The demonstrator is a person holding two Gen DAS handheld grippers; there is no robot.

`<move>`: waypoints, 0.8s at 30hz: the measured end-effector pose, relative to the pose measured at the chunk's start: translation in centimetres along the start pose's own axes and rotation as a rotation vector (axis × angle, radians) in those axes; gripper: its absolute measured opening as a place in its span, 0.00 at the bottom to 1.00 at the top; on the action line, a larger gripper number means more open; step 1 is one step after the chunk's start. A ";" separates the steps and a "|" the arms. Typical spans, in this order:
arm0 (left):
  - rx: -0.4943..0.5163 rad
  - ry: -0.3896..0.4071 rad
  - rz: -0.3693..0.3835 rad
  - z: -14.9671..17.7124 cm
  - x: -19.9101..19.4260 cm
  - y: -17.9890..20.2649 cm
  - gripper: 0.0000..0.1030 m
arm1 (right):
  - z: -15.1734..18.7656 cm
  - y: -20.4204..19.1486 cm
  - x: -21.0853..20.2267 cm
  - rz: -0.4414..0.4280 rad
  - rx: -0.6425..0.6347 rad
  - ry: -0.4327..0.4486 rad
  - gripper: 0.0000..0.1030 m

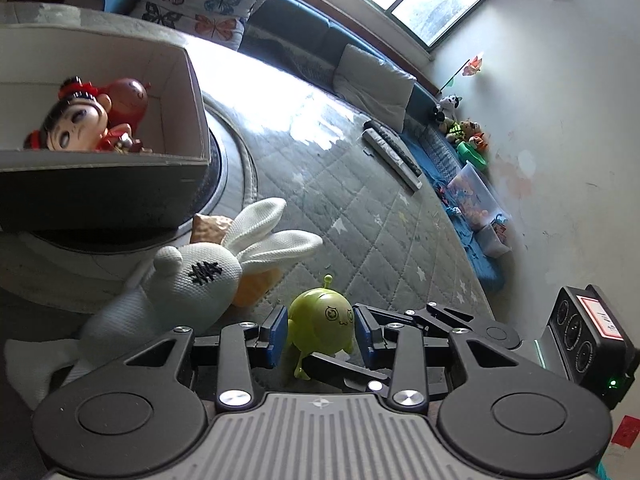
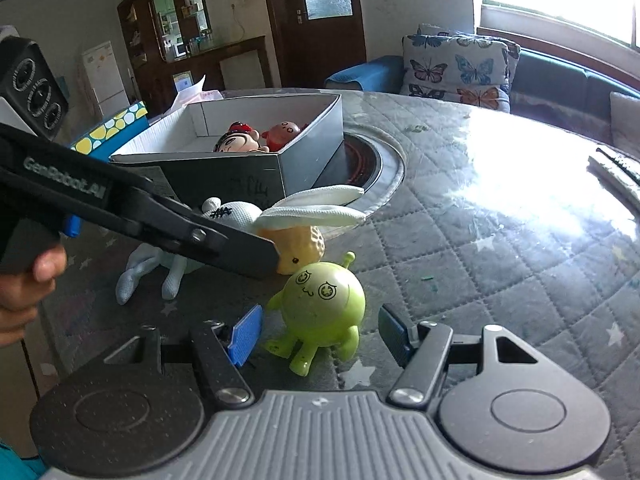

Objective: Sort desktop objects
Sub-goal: 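Move the left tool back and close on the green alien toy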

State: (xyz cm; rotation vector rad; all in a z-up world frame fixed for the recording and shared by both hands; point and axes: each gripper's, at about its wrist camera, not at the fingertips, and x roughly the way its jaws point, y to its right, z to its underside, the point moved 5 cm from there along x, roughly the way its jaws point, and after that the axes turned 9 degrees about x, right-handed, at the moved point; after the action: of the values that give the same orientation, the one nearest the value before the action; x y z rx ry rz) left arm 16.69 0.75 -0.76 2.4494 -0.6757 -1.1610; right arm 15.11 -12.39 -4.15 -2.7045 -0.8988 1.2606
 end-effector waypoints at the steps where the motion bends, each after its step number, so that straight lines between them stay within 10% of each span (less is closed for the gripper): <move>1: -0.003 -0.003 0.003 0.0 0.3 0.0 0.38 | 0.0 0.0 0.1 -0.003 0.004 0.000 0.62; 24: -0.039 -0.021 0.041 0.1 2.3 -0.9 0.38 | 0.4 -0.2 1.0 -0.014 0.027 -0.026 0.46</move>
State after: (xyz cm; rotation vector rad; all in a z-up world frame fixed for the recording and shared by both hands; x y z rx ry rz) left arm 18.08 0.24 -2.71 2.3830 -0.6996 -1.1743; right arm 15.23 -11.77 -5.04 -2.6634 -0.8948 1.2983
